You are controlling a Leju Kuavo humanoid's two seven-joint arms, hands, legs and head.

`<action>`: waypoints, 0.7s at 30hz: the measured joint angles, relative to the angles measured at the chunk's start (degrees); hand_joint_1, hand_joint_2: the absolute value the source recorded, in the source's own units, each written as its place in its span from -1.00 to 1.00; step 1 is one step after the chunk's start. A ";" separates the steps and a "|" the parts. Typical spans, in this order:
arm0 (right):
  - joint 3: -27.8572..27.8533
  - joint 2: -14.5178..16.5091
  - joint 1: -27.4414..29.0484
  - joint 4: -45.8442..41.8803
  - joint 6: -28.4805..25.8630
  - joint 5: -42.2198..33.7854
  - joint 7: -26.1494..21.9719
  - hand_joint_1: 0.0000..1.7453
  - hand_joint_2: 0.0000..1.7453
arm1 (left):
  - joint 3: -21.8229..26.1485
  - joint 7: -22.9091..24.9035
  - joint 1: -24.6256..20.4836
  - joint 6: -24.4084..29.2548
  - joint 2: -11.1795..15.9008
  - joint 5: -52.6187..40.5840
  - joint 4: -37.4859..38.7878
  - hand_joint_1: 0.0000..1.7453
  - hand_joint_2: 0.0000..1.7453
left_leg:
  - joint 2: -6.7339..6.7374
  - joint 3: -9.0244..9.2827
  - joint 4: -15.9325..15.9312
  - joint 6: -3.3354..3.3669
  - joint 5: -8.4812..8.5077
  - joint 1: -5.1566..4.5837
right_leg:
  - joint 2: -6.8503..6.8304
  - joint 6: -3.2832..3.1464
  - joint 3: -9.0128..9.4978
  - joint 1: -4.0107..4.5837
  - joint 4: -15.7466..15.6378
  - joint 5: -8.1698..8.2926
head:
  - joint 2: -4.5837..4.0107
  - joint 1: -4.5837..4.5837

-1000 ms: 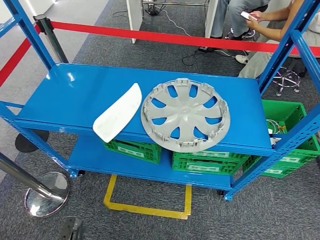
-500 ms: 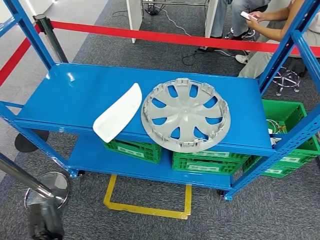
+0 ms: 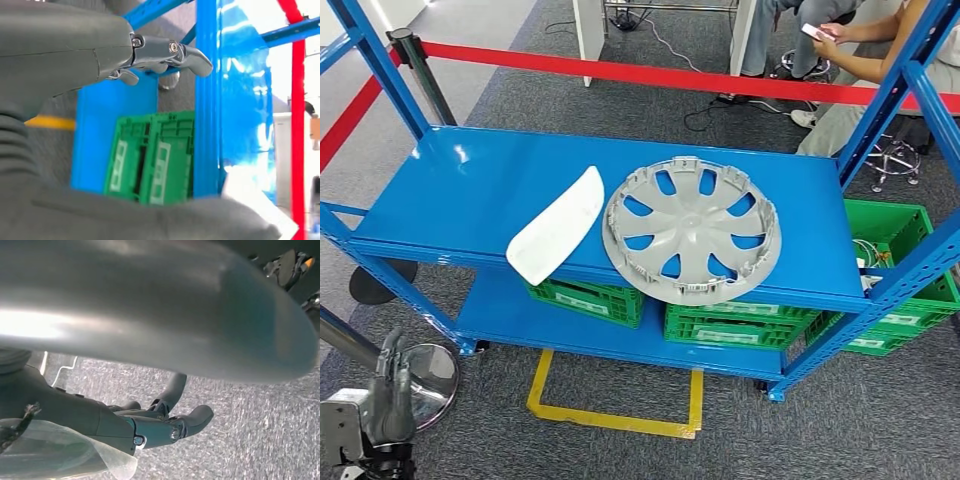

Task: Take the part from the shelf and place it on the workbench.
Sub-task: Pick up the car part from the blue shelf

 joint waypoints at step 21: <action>-18.27 3.56 -6.49 -0.45 6.63 16.09 -5.44 -1.00 -1.00 | -18.86 21.61 2.28 14.90 20.77 -28.34 -9.15 -1.00 1.00 | 0.00 0.02 0.00 0.00 0.01 0.00 | 0.00 0.00 0.01 0.00 0.00 0.00 | 0.00 0.01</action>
